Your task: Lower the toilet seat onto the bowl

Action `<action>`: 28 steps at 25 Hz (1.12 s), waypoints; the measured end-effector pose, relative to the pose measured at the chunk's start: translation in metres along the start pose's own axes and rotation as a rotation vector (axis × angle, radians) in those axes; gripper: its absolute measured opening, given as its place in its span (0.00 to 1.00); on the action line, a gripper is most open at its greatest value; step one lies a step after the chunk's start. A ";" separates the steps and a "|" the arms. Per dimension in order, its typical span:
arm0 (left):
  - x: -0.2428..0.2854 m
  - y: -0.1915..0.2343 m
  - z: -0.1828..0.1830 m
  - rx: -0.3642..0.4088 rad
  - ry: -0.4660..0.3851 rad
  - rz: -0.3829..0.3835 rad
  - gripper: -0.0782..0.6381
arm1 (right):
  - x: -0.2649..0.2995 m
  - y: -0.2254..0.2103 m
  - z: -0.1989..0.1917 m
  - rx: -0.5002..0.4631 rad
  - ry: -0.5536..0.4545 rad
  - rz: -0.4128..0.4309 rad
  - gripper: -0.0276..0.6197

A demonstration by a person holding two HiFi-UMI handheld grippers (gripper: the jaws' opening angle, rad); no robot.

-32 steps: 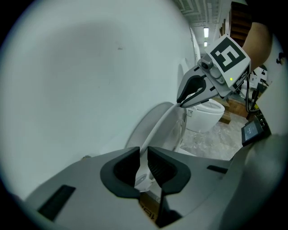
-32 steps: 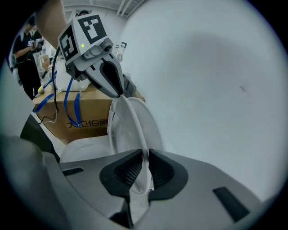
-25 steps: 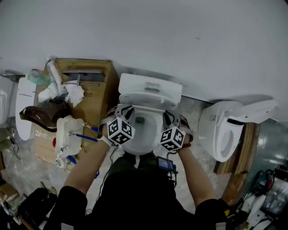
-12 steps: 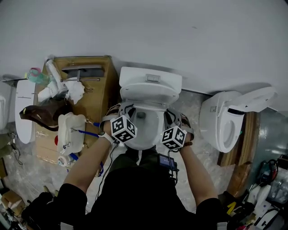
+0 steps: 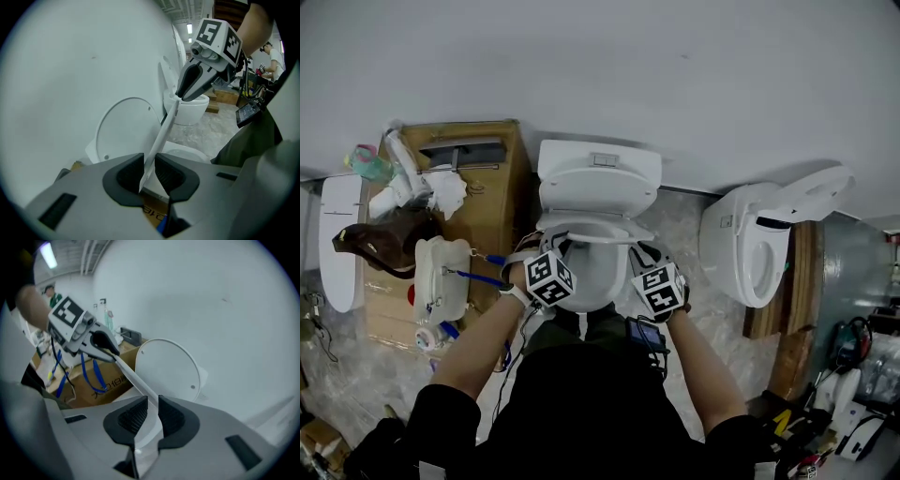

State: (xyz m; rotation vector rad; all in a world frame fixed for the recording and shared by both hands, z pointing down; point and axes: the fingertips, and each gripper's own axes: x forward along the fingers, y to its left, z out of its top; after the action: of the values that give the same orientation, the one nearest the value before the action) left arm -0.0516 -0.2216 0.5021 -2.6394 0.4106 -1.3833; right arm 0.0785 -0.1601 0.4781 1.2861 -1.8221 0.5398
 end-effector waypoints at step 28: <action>-0.006 -0.096 -0.051 -0.055 0.181 0.139 0.24 | 0.007 0.068 -0.088 -0.714 0.002 -0.060 0.15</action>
State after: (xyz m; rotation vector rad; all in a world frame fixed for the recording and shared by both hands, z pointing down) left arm -0.0796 -0.1276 0.5492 -2.4809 0.6487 -1.5917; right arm 0.0481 -0.0736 0.5412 0.8353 -1.7312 -0.1491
